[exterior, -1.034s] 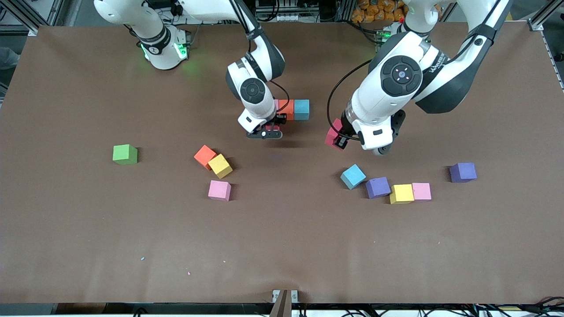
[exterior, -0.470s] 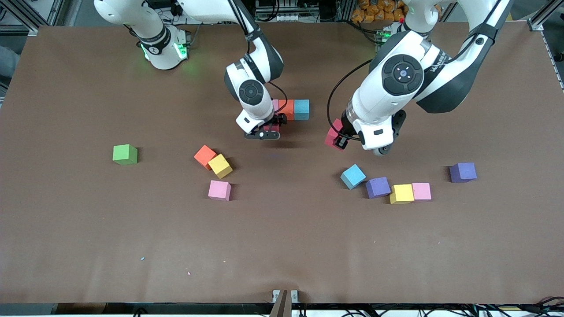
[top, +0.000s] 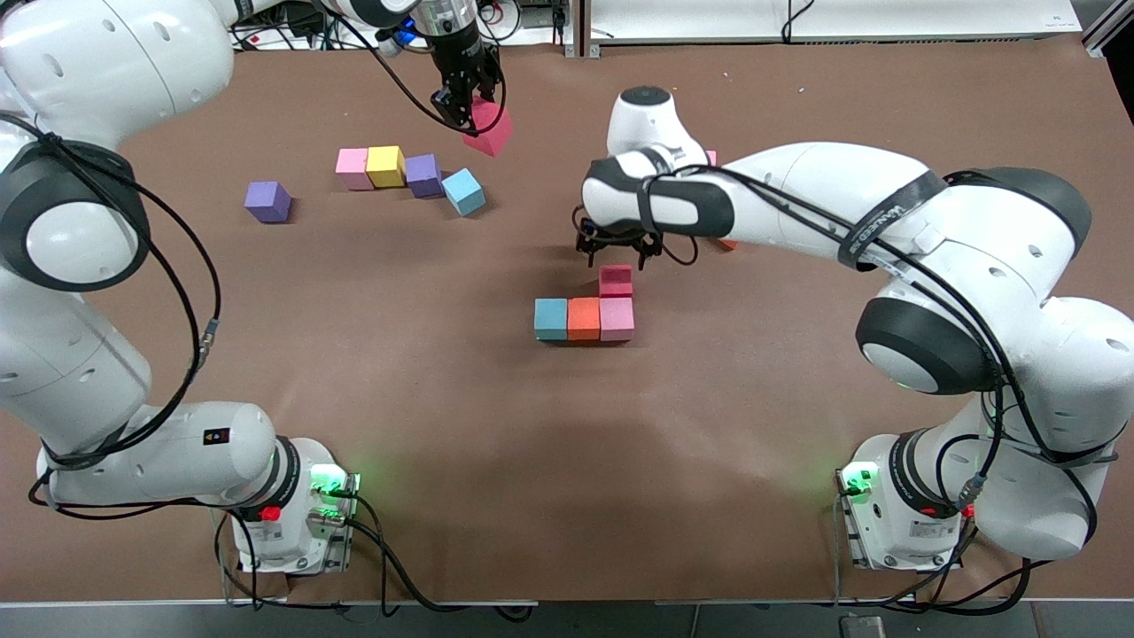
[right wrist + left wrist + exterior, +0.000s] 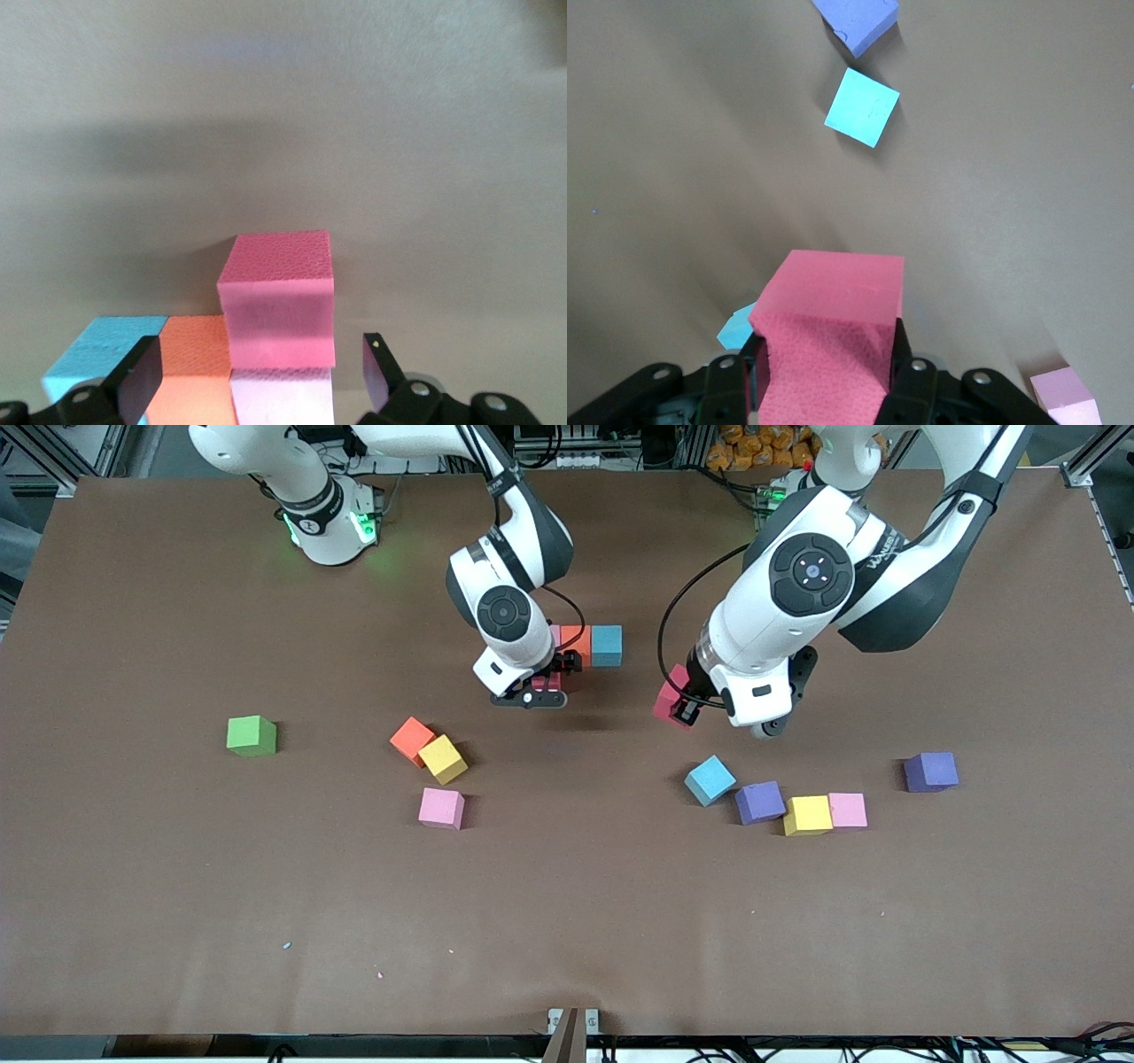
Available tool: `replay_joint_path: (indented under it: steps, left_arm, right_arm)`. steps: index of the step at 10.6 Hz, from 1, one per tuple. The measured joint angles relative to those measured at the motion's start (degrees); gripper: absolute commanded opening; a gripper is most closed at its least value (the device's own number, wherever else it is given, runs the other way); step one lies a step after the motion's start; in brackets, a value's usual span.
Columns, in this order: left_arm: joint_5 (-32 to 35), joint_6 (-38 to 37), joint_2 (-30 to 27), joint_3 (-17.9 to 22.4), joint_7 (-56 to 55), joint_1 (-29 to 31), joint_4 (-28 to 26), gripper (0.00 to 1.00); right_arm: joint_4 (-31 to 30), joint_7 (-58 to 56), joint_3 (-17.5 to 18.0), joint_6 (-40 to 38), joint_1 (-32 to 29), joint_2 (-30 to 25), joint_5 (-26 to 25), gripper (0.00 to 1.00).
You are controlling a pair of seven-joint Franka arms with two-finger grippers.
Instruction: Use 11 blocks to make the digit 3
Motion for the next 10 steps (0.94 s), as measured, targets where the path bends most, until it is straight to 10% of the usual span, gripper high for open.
replay_joint_path:
  steps: [4,10]
  left_arm:
    - [0.0,0.0,0.0,0.01,0.0,0.0,0.05,0.0]
    - [-0.01,0.0,0.0,0.09,0.0,0.03,0.56,0.0]
  right_arm:
    - [1.88,-1.96,-1.89,-1.79,-1.05,-0.45,-11.45,1.0]
    - [1.87,-32.79,-4.34,-2.26,-8.14,-0.46,-12.87,1.0]
